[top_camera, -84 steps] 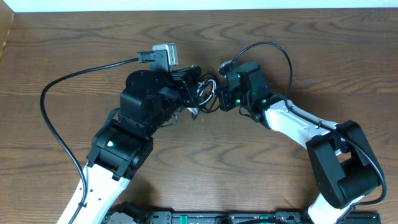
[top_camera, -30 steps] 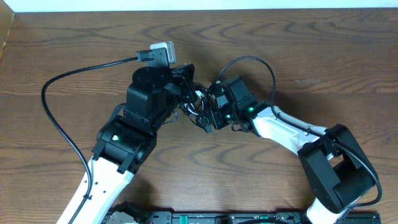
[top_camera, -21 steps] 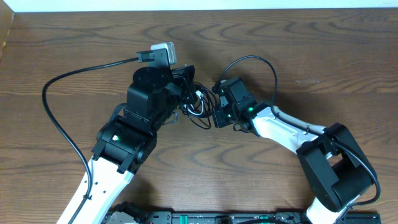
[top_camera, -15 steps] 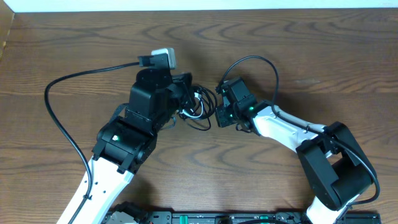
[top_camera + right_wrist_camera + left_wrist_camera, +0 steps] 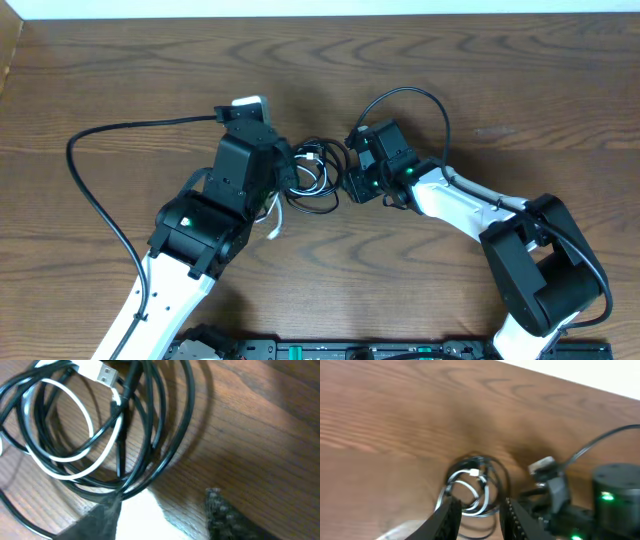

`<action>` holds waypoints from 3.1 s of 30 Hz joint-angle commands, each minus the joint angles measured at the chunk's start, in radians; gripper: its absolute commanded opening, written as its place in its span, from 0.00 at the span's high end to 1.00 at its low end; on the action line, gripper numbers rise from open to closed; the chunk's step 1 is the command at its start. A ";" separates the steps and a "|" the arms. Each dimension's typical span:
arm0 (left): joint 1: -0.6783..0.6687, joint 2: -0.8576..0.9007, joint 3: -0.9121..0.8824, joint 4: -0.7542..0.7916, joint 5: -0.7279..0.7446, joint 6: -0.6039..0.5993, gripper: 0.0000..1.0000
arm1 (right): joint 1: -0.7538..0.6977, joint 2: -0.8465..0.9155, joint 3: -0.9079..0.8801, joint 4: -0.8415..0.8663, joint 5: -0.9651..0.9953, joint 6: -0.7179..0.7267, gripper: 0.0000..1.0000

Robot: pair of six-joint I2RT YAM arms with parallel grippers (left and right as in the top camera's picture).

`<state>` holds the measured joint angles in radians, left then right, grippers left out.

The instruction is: Untangle cables

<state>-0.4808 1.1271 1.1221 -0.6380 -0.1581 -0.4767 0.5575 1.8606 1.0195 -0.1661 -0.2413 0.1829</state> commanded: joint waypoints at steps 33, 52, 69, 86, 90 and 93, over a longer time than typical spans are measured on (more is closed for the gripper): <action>0.087 0.083 -0.004 -0.079 -0.198 -0.071 0.69 | 0.007 0.074 0.031 0.066 0.085 -0.209 0.28; 0.142 0.083 -0.006 -0.089 -0.190 -0.018 0.69 | 0.070 0.285 0.291 -0.148 0.297 -0.233 0.70; 0.143 0.110 -0.006 -0.105 -0.082 -0.018 0.69 | -0.068 0.225 0.294 -0.333 0.531 -0.094 0.99; 0.143 0.363 -0.006 0.036 0.317 0.032 0.69 | -0.112 -0.171 0.296 -0.452 0.518 -0.082 0.99; 0.143 0.407 -0.006 0.106 0.467 0.085 0.64 | -0.125 -0.197 0.296 -0.456 0.471 -0.082 0.99; 0.143 0.446 -0.006 0.154 0.574 0.118 0.59 | -0.125 -0.206 0.296 -0.455 0.463 -0.071 0.99</action>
<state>-0.3420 1.5379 1.1217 -0.5098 0.2447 -0.4202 0.4332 1.6859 1.3128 -0.6209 0.2462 0.0864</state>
